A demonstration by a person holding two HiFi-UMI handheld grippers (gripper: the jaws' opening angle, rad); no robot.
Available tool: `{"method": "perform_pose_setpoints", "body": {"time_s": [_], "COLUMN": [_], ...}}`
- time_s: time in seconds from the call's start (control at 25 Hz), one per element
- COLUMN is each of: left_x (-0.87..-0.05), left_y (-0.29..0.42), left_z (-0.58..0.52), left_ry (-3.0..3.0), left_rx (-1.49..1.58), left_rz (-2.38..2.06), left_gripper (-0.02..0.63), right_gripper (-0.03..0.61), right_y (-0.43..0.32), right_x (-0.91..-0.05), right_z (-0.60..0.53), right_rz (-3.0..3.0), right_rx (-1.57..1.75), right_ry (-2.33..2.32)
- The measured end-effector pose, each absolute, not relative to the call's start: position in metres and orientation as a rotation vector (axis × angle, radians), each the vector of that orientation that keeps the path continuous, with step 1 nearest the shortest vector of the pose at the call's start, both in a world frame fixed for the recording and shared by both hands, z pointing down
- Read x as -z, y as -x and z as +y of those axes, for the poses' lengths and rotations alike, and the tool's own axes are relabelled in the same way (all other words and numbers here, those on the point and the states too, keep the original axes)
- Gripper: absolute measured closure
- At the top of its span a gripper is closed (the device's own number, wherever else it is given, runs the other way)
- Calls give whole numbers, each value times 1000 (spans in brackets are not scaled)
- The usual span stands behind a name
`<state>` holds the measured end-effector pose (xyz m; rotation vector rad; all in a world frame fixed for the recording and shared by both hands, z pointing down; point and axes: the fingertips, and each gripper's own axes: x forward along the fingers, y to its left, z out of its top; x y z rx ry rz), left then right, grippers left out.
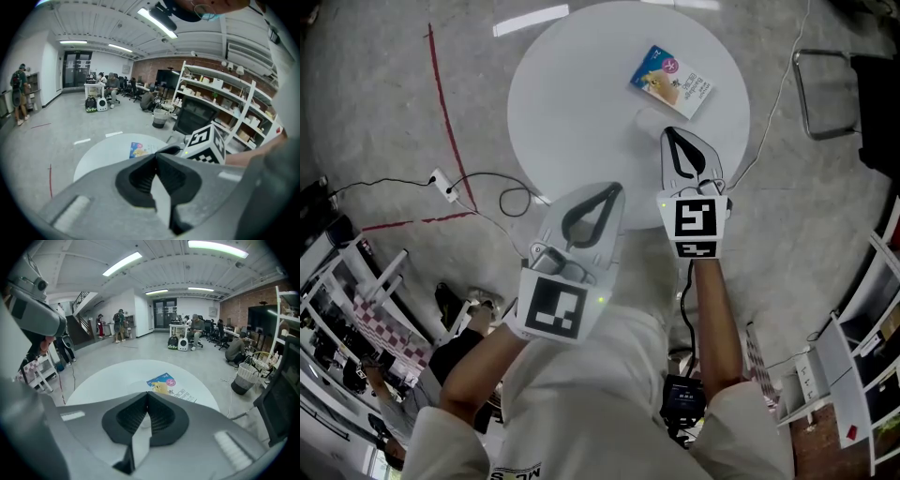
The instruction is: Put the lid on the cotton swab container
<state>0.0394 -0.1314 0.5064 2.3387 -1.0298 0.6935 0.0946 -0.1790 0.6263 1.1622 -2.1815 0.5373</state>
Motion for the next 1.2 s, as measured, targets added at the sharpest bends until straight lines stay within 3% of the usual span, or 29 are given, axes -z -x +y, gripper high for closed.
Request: {"method": "perform_pose_setpoints", "body": {"time_s": [0.48, 1.2], "left_x": [-489, -395], "left_y": [-49, -54], "left_z": [-124, -82], "left_ry": [-2360, -2492], "left_rx": [-682, -587], "left_rz": [-1023, -976], "left_gripper": [614, 614], "right_gripper": [580, 580], "right_y": [-98, -105], "right_x": [-598, -447], "right_z": [-165, -114], "right_rz": [-2214, -2300], "right_rx": [-581, -476], "right_ry": [-1159, -1288]}}
